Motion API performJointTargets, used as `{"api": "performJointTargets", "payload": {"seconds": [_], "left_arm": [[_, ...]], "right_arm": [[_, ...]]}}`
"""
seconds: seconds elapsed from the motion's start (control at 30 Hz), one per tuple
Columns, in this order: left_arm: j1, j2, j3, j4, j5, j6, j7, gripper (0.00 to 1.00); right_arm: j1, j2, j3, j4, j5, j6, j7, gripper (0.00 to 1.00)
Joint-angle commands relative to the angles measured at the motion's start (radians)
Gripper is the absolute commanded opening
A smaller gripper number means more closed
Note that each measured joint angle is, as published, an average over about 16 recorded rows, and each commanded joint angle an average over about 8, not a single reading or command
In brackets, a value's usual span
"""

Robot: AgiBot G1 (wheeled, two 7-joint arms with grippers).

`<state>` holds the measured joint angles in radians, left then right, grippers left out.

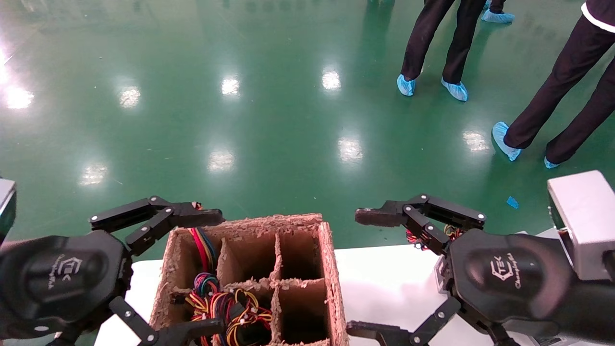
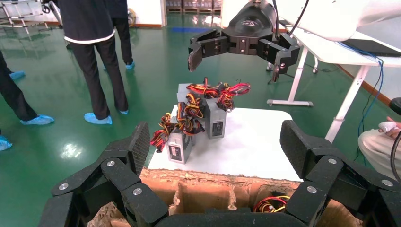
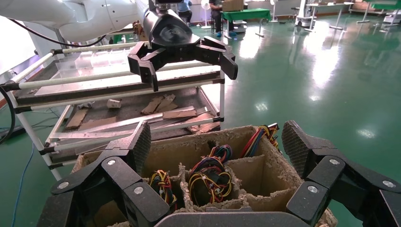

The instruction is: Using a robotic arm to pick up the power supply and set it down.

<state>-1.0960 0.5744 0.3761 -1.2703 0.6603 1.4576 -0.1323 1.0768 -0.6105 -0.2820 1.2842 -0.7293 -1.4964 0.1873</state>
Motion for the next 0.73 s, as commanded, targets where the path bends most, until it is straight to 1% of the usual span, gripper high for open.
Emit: {"api": "performJointTargets", "payload": {"seconds": [0.03,0.73], "left_arm": [[0.0,0.0,0.0,0.0,0.0,0.0,0.0,1.0],[0.0,0.0,0.0,0.0,0.0,0.0,0.0,1.0]], "right_arm": [[-0.001,0.0,0.002,0.0,0.0,0.0,0.0,1.0],[-0.006,-0.001,0.006,0.0,-0.002,0.002,0.001,1.0]]}}
